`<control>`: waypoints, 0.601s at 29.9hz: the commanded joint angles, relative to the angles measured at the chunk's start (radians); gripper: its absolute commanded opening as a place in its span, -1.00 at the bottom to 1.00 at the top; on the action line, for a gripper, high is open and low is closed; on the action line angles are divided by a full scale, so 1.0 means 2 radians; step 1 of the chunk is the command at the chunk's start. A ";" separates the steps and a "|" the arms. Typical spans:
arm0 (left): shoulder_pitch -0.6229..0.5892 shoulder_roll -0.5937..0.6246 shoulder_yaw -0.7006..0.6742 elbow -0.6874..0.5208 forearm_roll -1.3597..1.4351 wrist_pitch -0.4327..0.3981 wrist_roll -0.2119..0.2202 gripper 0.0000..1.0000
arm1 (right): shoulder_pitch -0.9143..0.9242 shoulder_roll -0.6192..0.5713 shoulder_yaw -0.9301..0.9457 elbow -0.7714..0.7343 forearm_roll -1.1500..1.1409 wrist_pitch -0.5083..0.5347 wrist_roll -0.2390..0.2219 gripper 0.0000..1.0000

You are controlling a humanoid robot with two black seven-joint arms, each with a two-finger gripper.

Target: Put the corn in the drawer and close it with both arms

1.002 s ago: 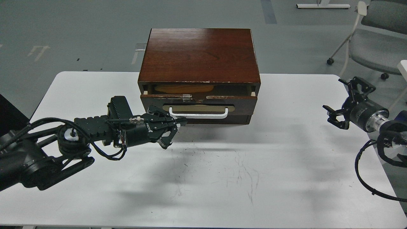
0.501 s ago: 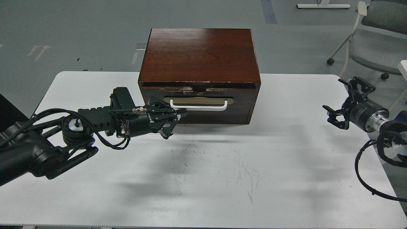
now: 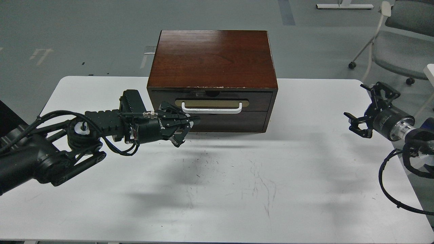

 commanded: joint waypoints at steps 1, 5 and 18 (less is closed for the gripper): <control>0.009 0.062 0.007 -0.080 -0.061 -0.001 -0.001 -1.00 | -0.001 0.000 0.000 0.000 0.000 0.003 0.000 1.00; 0.011 0.129 0.009 -0.147 -0.127 0.001 -0.001 -1.00 | -0.001 0.000 0.000 0.001 0.000 0.003 0.000 1.00; -0.003 0.091 -0.143 0.018 -0.640 -0.009 -0.001 0.64 | 0.031 0.007 0.008 0.012 -0.001 0.004 0.032 1.00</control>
